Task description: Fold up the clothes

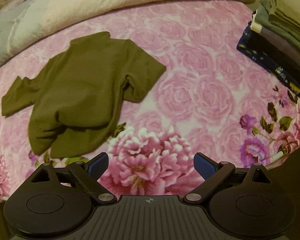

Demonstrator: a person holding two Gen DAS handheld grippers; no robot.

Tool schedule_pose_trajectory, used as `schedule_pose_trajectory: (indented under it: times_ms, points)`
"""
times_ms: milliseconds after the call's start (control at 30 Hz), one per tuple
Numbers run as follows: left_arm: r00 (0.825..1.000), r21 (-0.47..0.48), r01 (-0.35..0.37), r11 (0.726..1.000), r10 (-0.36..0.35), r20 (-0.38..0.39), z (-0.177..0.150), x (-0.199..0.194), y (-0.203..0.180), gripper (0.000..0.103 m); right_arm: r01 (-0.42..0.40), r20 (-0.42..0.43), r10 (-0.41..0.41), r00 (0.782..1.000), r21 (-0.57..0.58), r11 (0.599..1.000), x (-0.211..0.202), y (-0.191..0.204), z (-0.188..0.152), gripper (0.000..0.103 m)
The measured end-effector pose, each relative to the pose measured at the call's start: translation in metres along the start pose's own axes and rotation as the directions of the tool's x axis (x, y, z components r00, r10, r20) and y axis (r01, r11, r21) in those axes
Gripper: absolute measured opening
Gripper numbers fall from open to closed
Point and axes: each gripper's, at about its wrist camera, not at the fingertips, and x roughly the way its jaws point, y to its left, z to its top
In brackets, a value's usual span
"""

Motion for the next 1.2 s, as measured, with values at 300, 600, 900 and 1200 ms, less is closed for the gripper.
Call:
schedule_pose_trajectory:
  times_ms: [300,600,900,1200]
  points:
    - [0.997,-0.075,-0.066,0.995,0.064,-0.033,0.068,0.103,0.059,0.040,0.115,0.033,-0.120,0.992,0.126,0.985,0.035,-0.026,0.050,0.095]
    - [0.997,-0.113,-0.073,0.991,0.068,-0.045,0.127,0.222,0.116,0.040,0.262,-0.045,-0.259,0.965,0.213,0.941,0.098,-0.025,0.065,0.095]
    - [0.994,-0.309,0.103,0.945,-0.090,0.056,0.161,0.299,0.167,0.051,0.327,-0.057,-0.323,0.945,0.256,0.910,0.143,0.004,0.063,0.095]
    - [0.975,-0.235,0.128,0.964,-0.080,0.205,0.195,0.287,0.153,0.002,0.341,-0.108,-0.324,0.940,0.271,0.900,0.163,0.024,0.055,0.095]
